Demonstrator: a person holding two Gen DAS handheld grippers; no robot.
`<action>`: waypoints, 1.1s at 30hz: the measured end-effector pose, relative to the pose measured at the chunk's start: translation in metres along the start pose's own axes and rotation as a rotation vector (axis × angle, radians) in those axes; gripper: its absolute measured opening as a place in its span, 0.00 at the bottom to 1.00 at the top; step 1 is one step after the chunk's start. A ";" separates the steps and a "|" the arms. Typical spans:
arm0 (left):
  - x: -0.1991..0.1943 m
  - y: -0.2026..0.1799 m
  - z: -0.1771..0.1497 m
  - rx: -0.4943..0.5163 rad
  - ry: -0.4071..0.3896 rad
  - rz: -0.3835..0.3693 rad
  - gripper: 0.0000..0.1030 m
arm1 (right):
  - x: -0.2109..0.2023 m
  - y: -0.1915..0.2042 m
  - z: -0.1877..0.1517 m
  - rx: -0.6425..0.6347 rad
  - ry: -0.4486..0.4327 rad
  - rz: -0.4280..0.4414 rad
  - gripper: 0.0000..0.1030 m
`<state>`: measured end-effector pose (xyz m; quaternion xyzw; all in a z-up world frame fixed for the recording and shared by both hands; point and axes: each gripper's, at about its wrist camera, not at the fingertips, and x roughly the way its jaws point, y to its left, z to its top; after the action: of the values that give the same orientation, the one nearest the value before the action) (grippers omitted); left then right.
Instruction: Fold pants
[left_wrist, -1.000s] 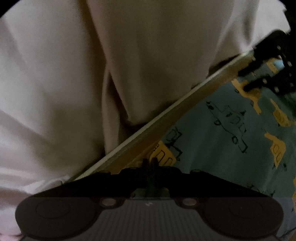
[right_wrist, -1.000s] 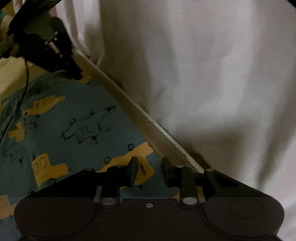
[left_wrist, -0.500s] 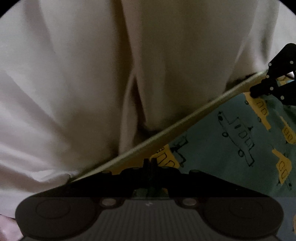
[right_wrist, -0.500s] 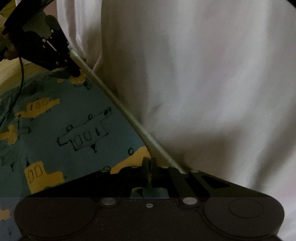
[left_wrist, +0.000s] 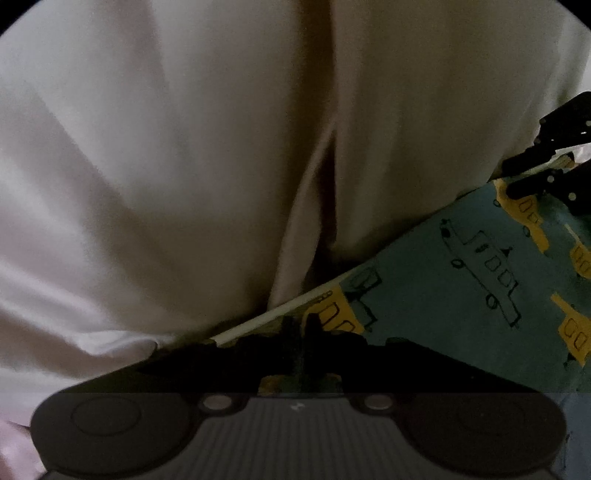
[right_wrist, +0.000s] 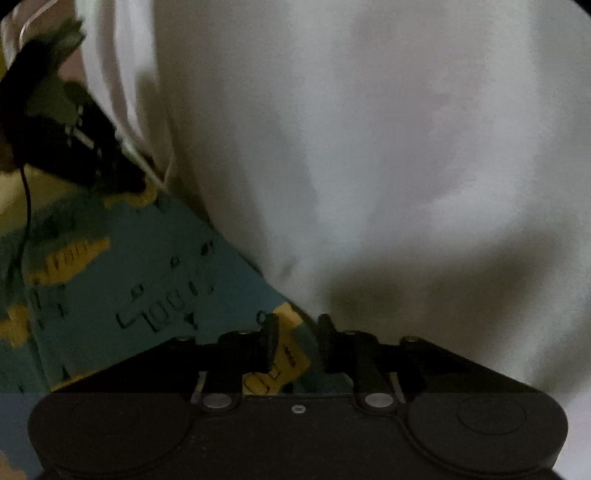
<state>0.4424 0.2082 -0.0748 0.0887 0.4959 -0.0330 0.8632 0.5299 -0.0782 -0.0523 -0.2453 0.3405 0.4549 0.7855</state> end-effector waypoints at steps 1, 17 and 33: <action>0.001 0.005 0.001 -0.012 0.006 -0.009 0.18 | 0.001 -0.003 0.002 0.023 -0.002 0.010 0.29; 0.002 0.027 0.007 -0.036 0.066 -0.043 0.00 | 0.011 0.022 0.007 -0.009 0.034 0.041 0.02; -0.070 -0.003 -0.016 -0.032 -0.168 0.163 0.00 | -0.068 0.071 0.016 -0.170 -0.196 -0.180 0.01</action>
<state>0.3934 0.2062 -0.0230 0.1117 0.4136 0.0377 0.9028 0.4482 -0.0714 0.0039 -0.2946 0.1990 0.4315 0.8291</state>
